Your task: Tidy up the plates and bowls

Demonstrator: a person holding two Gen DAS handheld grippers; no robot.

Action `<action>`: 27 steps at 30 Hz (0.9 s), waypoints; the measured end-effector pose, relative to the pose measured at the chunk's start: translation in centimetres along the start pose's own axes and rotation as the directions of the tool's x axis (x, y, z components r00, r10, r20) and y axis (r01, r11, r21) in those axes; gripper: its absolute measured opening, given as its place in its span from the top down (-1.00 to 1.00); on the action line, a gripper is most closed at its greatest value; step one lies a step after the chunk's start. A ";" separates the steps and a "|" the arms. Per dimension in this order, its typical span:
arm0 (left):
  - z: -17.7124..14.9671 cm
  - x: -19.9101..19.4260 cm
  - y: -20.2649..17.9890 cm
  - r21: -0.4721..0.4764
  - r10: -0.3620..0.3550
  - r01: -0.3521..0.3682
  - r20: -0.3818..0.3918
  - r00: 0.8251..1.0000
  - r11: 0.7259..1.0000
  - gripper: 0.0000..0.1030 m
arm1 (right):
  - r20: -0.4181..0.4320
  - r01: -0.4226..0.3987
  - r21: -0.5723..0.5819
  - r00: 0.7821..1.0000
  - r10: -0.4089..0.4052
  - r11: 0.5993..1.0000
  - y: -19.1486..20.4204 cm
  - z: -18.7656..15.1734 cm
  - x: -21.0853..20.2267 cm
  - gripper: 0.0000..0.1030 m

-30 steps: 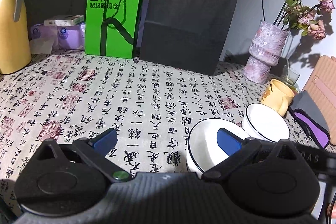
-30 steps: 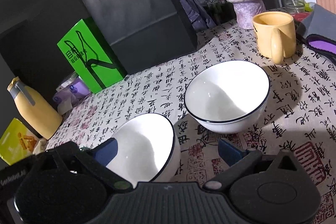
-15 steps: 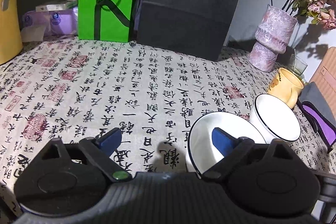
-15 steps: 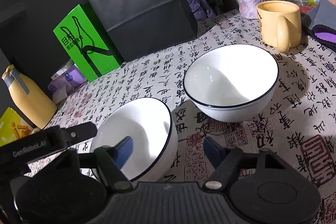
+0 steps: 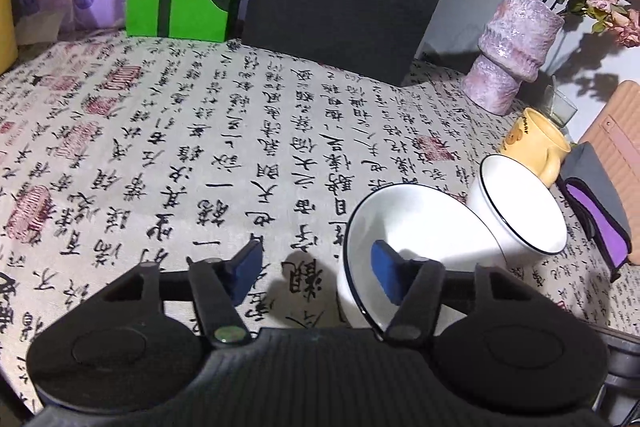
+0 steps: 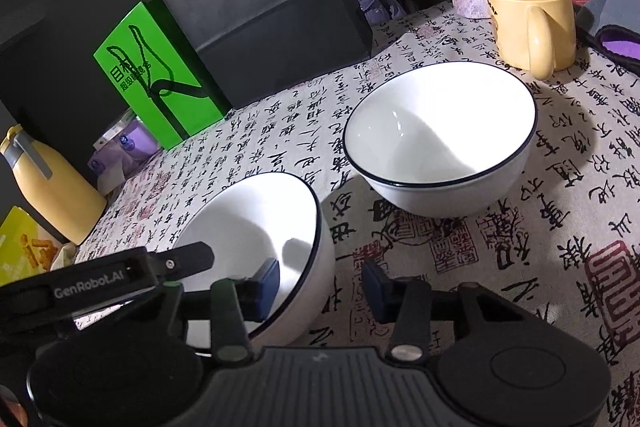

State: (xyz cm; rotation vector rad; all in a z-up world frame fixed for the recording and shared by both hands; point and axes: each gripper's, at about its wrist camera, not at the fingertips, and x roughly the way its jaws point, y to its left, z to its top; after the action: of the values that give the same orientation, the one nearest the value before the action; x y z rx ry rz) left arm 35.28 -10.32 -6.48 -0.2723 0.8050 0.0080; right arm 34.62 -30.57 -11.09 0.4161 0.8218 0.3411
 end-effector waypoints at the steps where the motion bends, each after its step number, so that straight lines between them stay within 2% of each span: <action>1: 0.0 0.1 0.0 -0.002 -0.006 0.006 -0.001 1.000 1.000 -0.08 | -0.001 0.000 0.000 1.000 0.000 1.000 0.0 0.0 0.1 0.16; 3: -0.1 0.2 0.1 -0.003 -0.017 0.017 -0.003 1.000 1.000 0.00 | -0.003 -0.001 0.002 1.000 0.001 1.000 0.0 0.0 0.2 0.16; 8: -0.1 0.6 0.5 -0.023 -0.046 0.046 -0.021 0.999 0.999 0.07 | -0.010 0.002 0.006 1.000 -0.002 1.000 -0.1 -0.1 0.4 0.20; 14: -0.1 0.9 0.8 -0.033 -0.073 0.072 -0.024 0.997 0.997 0.35 | -0.013 -0.002 0.005 1.000 0.002 1.000 -0.1 -0.1 0.4 0.26; 22: -0.3 0.6 -0.1 0.014 -0.105 0.105 -0.006 0.994 0.994 0.68 | -0.019 -0.025 -0.007 1.000 0.025 1.000 0.1 -0.2 0.5 0.49; 27: -0.5 0.5 -0.4 0.037 -0.105 0.105 0.005 0.994 0.994 0.71 | -0.019 -0.027 -0.009 0.999 0.027 1.000 0.1 -0.2 0.4 0.51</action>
State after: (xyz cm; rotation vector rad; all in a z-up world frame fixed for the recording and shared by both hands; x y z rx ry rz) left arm 35.29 -10.89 -7.03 -0.2798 0.7828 -0.1046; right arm 34.75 -30.24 -11.39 0.4157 0.8332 0.3742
